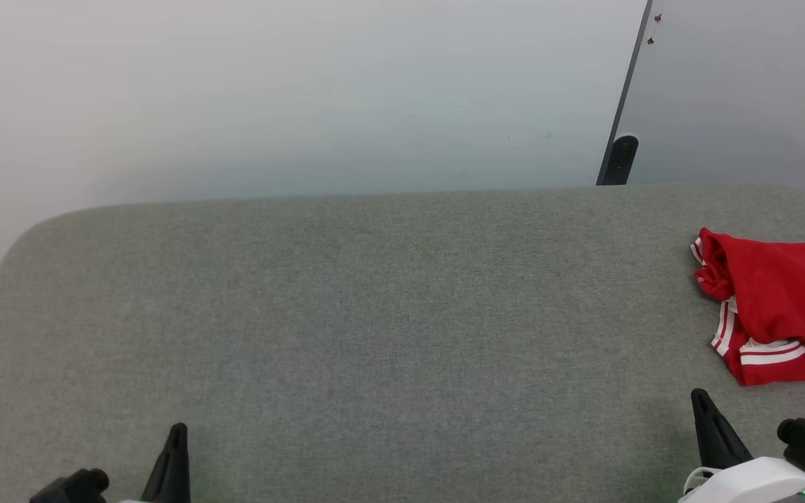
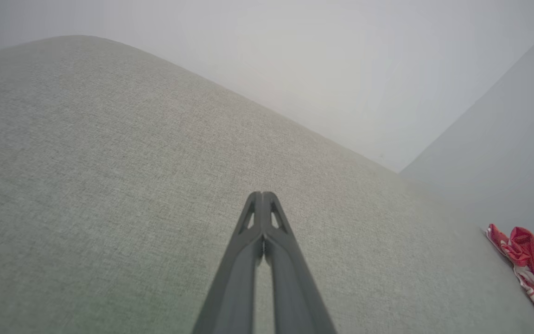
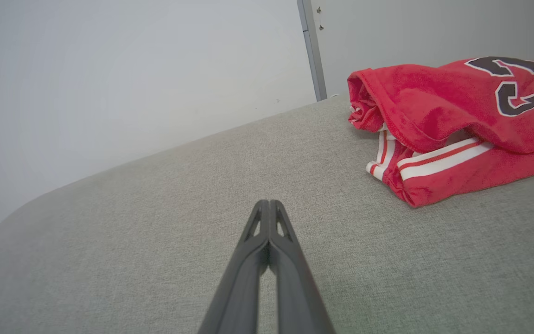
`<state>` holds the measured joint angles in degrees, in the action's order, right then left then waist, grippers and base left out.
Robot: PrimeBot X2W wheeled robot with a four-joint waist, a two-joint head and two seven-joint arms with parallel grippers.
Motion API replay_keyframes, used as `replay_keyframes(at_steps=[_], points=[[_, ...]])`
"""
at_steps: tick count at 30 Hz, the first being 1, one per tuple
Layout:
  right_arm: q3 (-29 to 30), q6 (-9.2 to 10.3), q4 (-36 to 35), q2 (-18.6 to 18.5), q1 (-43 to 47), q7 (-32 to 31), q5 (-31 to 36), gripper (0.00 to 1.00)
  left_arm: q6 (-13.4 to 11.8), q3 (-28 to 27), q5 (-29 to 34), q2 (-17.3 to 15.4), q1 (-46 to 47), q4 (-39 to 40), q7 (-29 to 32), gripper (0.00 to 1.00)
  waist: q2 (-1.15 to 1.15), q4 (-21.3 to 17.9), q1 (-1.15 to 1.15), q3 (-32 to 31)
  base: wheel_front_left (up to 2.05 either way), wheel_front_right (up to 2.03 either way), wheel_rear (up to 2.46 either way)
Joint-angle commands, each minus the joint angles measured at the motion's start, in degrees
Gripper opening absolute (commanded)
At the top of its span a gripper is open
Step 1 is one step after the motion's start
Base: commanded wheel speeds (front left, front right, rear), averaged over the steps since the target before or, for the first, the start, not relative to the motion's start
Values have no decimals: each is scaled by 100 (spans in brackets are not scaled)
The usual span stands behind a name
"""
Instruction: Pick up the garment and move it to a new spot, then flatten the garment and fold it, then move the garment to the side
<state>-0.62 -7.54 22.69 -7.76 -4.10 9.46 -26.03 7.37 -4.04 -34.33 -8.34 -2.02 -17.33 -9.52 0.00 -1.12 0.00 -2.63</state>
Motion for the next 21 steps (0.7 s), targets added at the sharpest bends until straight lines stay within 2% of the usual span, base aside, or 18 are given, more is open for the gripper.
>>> replay_keyframes(at_steps=[1, 21], points=[[55, 2, -126, 5, -151, -50, -288, 0, 5, -40, -241, -22, 183, 108, 49, 0, 0, 2, 0, 5, 0, 0, 0], [229, 3, -333, 131, -184, -456, -1962, 0, 8, -97, -1705, 127, 366, 175, 456, 0, 0, 22, 0, 55, 0, 0, 0]])
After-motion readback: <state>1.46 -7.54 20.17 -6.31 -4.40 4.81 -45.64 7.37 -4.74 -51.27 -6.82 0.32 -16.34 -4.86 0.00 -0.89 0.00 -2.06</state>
